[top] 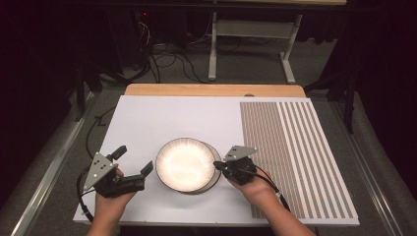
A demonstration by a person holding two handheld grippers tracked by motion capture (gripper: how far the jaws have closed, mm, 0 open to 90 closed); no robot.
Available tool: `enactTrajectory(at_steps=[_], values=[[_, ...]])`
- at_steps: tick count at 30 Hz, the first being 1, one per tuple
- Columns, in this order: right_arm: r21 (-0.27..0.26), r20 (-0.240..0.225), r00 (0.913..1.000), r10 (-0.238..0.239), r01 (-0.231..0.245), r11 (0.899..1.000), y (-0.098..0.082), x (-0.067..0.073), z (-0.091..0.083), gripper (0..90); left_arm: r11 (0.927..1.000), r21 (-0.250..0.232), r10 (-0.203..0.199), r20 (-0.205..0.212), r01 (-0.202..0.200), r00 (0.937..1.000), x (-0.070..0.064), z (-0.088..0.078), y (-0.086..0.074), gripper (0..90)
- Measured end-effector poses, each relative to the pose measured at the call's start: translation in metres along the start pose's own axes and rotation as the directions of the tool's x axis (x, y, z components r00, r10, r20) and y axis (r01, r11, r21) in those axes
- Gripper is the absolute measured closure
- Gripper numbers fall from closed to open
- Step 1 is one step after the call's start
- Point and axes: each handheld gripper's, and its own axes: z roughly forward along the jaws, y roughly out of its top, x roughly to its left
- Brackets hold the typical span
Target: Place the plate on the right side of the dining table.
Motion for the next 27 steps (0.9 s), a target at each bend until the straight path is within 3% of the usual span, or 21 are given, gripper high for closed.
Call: enactTrajectory(at_steps=[19,27], values=[[0.003,-0.016,0.9999,0.005,-0.005,1.000,0.0020,-0.0010,0.0053,90.0,0.9991,0.025,-0.036,0.023,0.036,0.9991,0.0012,0.0069,-0.0026,0.4],[0.000,-0.017,0.9996,0.023,-0.023,1.000,0.0020,-0.0028,0.0069,90.0,0.9991,0.029,-0.033,0.022,0.033,0.9992,0.0009,0.0082,-0.0032,0.4]])
